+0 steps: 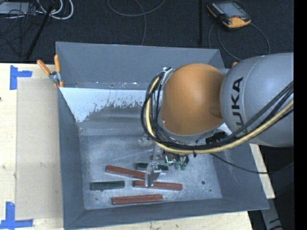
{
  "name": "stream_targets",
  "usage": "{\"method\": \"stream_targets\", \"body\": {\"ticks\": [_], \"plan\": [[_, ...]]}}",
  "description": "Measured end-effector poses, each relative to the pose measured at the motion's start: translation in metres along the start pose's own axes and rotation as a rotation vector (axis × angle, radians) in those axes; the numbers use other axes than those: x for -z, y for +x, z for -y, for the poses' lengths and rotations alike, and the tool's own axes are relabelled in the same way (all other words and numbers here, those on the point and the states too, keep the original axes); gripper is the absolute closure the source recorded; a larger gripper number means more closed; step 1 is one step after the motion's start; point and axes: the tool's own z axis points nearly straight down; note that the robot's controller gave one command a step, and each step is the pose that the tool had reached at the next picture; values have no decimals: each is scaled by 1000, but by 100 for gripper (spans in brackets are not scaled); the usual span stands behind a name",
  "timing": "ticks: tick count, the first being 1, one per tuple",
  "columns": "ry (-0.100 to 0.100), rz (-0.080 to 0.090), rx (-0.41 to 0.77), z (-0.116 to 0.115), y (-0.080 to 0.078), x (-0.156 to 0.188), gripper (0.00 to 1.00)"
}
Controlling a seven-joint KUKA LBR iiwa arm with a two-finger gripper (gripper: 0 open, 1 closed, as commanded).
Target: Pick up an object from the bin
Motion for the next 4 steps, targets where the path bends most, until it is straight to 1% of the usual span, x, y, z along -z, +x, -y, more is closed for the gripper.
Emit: {"method": "stream_targets", "body": {"ticks": [1,2,3,4], "plan": [[-1,8,-4,1,-2,4,0],[-1,12,75,-12,6,-55,0],[-1,9,198,-34,20,-70,0],[1,3,95,-11,25,-107,0]]}}
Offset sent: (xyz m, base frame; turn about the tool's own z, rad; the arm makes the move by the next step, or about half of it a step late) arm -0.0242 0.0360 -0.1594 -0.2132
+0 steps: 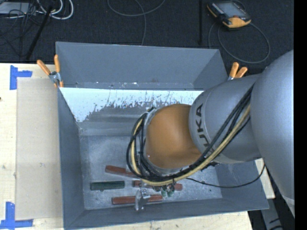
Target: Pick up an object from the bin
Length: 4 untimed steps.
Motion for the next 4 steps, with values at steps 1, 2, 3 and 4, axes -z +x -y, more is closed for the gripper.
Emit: {"method": "stream_targets", "body": {"ticks": [1,2,3,4], "plan": [[-3,10,-86,2,-27,-38,0],[-2,8,282,-3,-54,-48,100],[-2,8,282,-3,-54,-48,100],[-2,8,281,-3,-55,-48,100]]}}
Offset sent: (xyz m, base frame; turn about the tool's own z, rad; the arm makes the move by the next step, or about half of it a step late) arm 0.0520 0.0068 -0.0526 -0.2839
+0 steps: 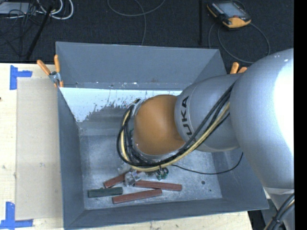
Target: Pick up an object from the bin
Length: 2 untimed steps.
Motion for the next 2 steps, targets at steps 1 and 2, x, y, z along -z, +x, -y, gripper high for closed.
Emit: {"method": "stream_targets", "body": {"ticks": [1,2], "plan": [[0,-4,0,0,2,5,100],[0,-10,0,0,4,25,100]]}}
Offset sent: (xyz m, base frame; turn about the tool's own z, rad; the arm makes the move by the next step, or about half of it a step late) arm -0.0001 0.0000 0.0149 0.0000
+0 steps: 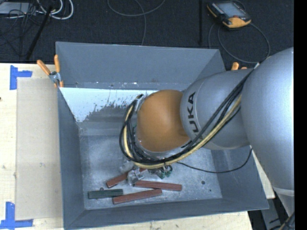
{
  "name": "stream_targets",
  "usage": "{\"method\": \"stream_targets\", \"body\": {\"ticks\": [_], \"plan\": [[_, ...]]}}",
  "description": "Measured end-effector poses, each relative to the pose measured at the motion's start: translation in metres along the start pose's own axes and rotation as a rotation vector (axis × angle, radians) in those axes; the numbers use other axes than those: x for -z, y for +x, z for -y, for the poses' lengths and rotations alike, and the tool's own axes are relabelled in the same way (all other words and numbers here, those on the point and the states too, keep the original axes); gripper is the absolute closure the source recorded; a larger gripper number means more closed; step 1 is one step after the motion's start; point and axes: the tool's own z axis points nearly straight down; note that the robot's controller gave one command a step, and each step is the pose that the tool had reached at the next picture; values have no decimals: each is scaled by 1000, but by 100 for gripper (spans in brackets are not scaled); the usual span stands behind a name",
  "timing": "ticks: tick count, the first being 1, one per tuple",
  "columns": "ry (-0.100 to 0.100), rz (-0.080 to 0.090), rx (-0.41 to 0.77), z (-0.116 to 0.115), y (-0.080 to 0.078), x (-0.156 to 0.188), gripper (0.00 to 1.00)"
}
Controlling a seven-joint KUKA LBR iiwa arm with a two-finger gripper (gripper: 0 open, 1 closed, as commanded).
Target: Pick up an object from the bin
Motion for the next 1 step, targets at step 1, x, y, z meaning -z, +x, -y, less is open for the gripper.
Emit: {"method": "stream_targets", "body": {"ticks": [1], "plan": [[1,6,0,0,-2,20,100]]}}
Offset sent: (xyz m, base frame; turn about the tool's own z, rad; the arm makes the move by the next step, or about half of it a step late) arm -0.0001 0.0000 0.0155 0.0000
